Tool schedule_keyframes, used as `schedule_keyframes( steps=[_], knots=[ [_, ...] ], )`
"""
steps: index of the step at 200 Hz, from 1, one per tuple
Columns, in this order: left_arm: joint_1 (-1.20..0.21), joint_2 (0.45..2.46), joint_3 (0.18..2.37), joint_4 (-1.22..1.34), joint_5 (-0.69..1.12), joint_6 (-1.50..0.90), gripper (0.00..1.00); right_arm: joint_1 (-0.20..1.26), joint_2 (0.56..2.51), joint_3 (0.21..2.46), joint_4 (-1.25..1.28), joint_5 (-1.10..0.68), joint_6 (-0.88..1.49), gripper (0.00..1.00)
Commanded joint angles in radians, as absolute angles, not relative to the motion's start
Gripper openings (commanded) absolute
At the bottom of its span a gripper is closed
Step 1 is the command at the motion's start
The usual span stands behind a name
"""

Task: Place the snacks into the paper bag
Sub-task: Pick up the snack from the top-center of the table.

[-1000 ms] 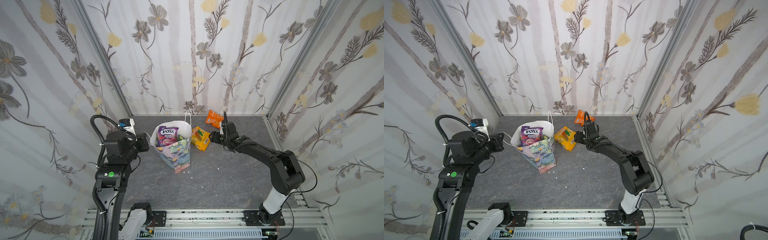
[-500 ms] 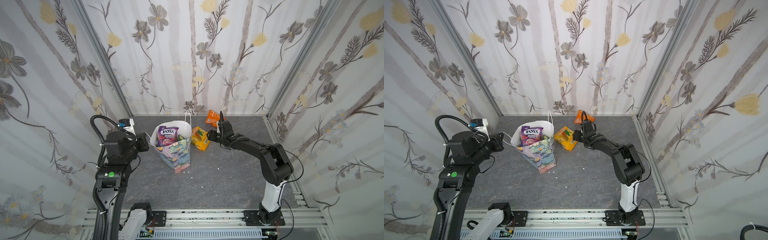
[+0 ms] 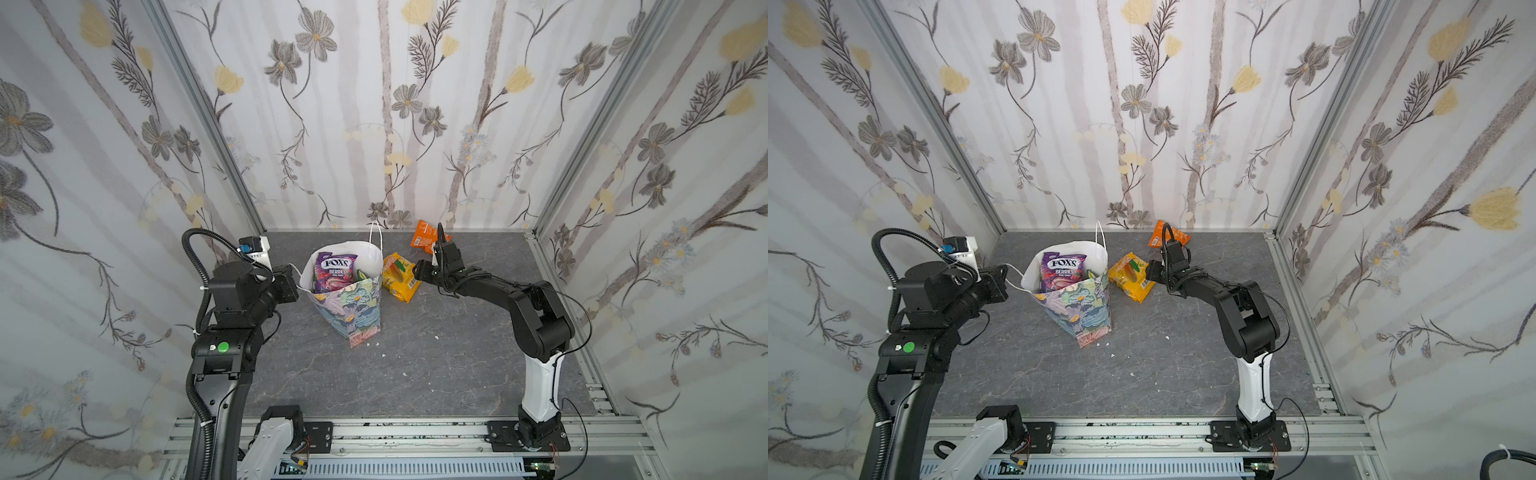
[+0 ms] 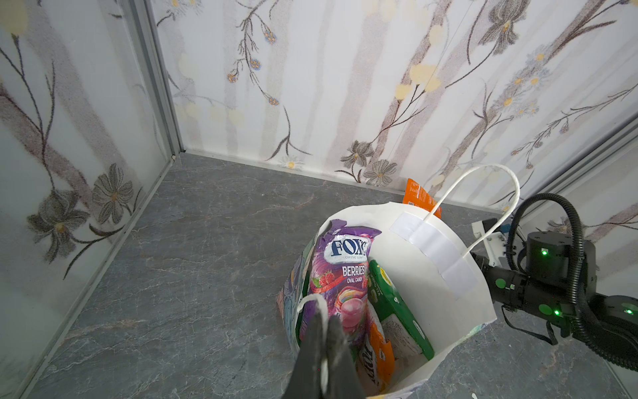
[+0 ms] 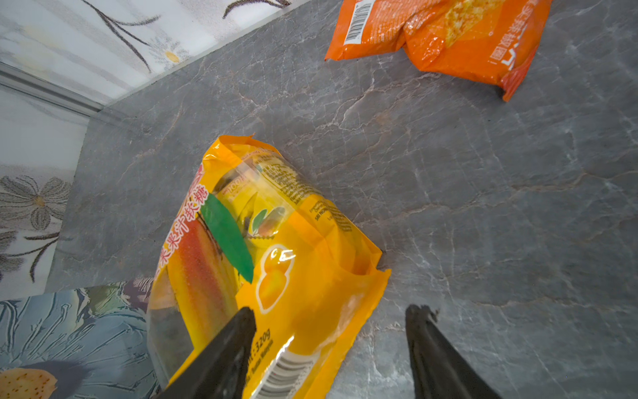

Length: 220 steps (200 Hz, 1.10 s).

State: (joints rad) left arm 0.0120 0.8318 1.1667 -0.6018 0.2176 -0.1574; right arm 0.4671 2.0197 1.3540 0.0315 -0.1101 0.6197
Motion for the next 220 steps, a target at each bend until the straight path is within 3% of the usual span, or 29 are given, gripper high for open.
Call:
schedule_keyframes(
  steps=[1,111,133,179,203,220],
  knots=[
    [0.015,0.832,1.176,-0.573,0.212,-0.149,0.00,0.467,2.030,1.365,0.075,-0.133,0.630,0.67],
    [0.014,0.826,1.170,-0.577,0.204,-0.147,0.00,0.463,2.089,1.388,0.083,-0.150,0.637,0.57],
    [0.013,0.825,1.169,-0.574,0.204,-0.150,0.00,0.461,2.097,1.392,0.091,-0.162,0.640,0.45],
    [0.013,0.822,1.166,-0.573,0.201,-0.147,0.00,0.458,2.121,1.401,0.109,-0.190,0.652,0.29],
    [0.014,0.821,1.164,-0.576,0.198,-0.144,0.00,0.458,2.122,1.402,0.117,-0.195,0.655,0.11],
    [0.014,0.824,1.166,-0.576,0.198,-0.143,0.00,0.456,2.114,1.403,0.120,-0.193,0.656,0.04]
  ],
)
